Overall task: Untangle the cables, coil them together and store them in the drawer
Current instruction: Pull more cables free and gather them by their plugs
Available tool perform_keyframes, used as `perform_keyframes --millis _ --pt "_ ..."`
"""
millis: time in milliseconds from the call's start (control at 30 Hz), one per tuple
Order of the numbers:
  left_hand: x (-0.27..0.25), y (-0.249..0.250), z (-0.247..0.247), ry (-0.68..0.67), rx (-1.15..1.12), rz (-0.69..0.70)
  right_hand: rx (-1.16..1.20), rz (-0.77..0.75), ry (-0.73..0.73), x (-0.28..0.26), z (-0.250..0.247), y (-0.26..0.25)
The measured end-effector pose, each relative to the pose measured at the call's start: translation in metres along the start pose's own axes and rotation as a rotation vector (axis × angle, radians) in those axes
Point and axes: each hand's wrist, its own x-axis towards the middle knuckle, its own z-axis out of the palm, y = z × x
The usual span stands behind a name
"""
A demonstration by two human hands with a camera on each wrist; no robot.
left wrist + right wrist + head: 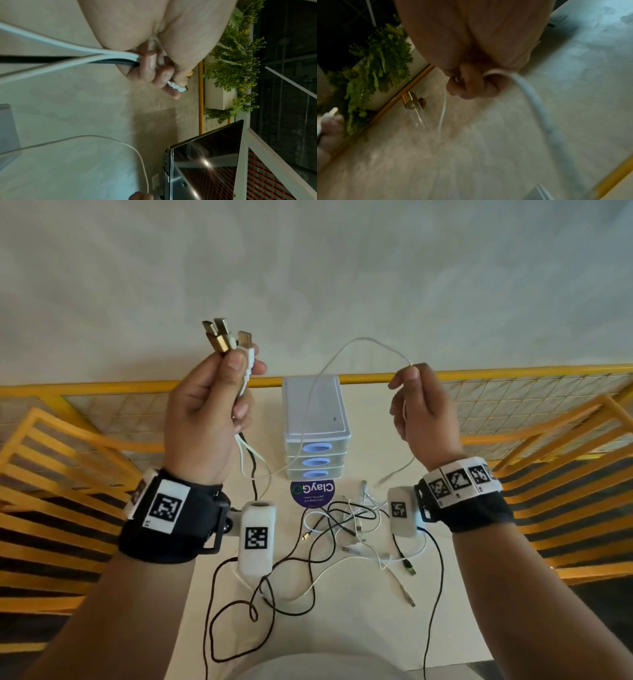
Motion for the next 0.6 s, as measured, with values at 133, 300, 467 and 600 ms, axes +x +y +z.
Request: perform_keyframes --millis 133,300,467,600 --pt "0.003 -0.003 -0.001 -0.010 -0.011 -0.027 0.142 0.027 -0.053 -0.006 -0.006 -0.008" --pt "0.001 -0.012 -0.007 0.011 0.026 -0.048 0.074 0.084 -0.286 -0.063 -0.008 0.026" --pt "0.013 -0.003 -0.027 0.120 0.010 0.042 -0.158 0.352 -0.539 -0.144 -0.036 0.090" --pt "0.025 0.007 -0.038 0.218 -0.052 0.049 -0.332 0.602 -0.592 -0.195 -0.073 0.143"
